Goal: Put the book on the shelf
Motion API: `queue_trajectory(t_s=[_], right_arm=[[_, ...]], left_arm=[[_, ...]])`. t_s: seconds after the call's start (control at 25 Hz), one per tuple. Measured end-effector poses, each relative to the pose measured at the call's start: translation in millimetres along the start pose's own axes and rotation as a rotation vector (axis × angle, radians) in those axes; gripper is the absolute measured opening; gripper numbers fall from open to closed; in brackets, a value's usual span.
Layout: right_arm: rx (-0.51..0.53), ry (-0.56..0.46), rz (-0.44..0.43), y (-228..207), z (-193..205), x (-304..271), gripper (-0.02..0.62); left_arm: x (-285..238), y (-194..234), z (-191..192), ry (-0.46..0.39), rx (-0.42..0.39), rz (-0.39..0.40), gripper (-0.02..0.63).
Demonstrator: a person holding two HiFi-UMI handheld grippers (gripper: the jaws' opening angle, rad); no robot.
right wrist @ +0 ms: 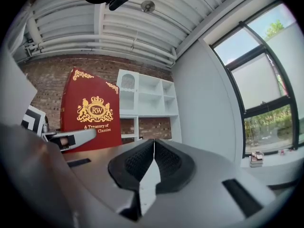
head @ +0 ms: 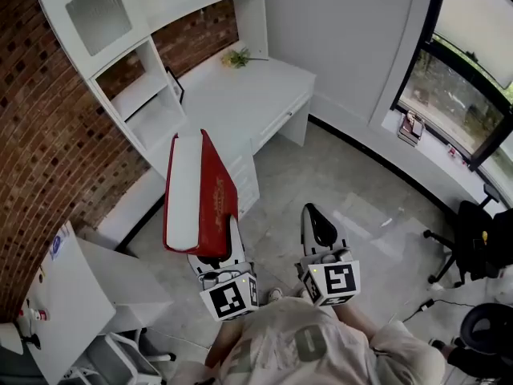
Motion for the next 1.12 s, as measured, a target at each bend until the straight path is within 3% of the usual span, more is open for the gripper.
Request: queue_trajectory(t_s=[0.36,0.68,0.92,1.12], right_arm=[[0.012,0.006,0.064,0,9,-10,0.017],[0.034,0.005,0.109,-14,14,-46,0.017],[0.081,-0.031,0.087,-57,38,-108,0.017],[0.085,-0.008,0.038,-118,46,-209,0.017]], left_arm=[[-26,18,9,-0.006,0.014,0.049,0.248],[-82,27,22,-0.017,0.037,0.064,0.248],[-141,11,57,-0.032,0.034,0.047,0.248],[-234,-6,79,-0.055,0.034,-0.016,0.248]])
Point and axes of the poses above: the fingertips, and each gripper's own axes: x backward along the fingers, y to its left, z out of its underside, the point moved 8 cm from there along x, backward along the fingers, and after that the axes turned 2 degrees about y, right-handed, at the moved point
